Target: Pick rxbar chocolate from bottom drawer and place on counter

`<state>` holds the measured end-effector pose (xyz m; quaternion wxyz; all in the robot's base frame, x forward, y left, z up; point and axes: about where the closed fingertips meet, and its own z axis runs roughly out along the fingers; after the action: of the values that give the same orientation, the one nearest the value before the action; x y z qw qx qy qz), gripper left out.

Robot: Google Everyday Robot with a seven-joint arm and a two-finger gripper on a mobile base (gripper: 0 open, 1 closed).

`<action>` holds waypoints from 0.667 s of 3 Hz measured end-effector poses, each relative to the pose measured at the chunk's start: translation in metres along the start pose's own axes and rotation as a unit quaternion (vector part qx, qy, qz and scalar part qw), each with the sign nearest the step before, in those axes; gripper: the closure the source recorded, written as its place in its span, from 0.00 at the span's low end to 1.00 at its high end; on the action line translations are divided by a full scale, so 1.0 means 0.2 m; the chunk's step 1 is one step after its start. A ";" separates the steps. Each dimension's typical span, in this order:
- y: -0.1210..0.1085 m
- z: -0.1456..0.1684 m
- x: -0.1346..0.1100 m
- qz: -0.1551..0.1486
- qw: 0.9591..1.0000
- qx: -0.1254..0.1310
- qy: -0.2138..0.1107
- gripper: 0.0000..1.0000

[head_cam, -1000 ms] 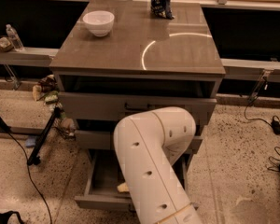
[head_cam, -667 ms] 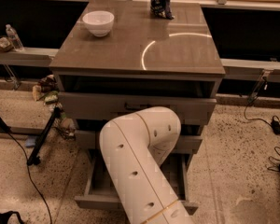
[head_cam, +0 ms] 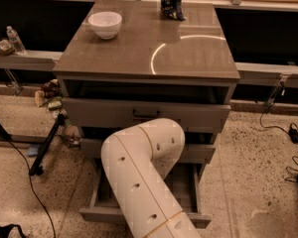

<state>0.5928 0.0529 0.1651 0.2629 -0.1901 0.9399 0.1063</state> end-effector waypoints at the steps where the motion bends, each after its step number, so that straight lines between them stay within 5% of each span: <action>1: 0.00 0.10 0.01 -0.004 1.000 0.003 -0.010 0.17; 2: -0.01 0.17 0.04 -0.003 1.000 -0.012 -0.026 0.10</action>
Offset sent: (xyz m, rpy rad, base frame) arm 0.0122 0.0050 -0.0518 0.0883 -0.0706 0.0436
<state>0.6026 0.0585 0.1311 0.2855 -0.1931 0.9308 0.1219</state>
